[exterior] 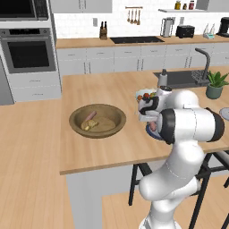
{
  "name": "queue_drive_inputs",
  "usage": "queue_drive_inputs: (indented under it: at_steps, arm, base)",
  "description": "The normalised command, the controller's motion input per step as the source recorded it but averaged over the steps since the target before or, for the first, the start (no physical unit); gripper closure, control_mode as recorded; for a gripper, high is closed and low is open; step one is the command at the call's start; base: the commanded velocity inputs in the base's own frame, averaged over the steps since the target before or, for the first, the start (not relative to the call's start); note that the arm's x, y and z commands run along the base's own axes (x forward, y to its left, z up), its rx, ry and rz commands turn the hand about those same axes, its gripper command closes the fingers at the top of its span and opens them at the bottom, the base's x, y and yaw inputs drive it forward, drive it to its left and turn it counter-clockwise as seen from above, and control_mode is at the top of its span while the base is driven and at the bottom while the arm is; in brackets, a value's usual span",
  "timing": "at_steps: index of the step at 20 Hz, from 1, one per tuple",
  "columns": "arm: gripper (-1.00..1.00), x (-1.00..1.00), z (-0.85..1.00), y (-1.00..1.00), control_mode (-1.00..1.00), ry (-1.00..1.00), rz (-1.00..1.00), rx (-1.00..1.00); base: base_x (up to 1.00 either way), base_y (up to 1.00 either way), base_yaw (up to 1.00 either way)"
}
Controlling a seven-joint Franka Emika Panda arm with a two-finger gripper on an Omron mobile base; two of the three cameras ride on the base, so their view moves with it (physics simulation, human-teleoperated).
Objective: Place one bun and one sausage from the bowl on each plate.
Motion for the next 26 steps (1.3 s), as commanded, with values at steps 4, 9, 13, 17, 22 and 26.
queue_drive_inputs:
  at_steps: [4,9,13,17,22,26]
  arm:
    - [1.00,0.43,-0.11,-0.78,-1.00,0.00,0.06,0.00]
    - [1.00,-0.08,-0.42,-0.37,-1.00,0.03,0.05,0.00]
    - [1.00,-0.03,-0.29,0.00,-1.00,0.05,0.00,0.00]
    - [1.00,0.02,-0.28,0.00,-1.00,0.00,0.00,0.00]
    - [1.00,0.00,-0.03,0.00,-1.00,0.00,0.00,0.00]
    - [-1.00,0.00,0.00,0.00,-1.00,0.00,0.00,0.00]
  base:
    - [0.00,0.00,0.00]
    - [0.00,0.00,0.00]
    - [0.00,0.00,0.00]
    - [0.00,0.00,0.00]
    - [0.00,0.00,0.00]
    - [0.00,0.00,0.00]
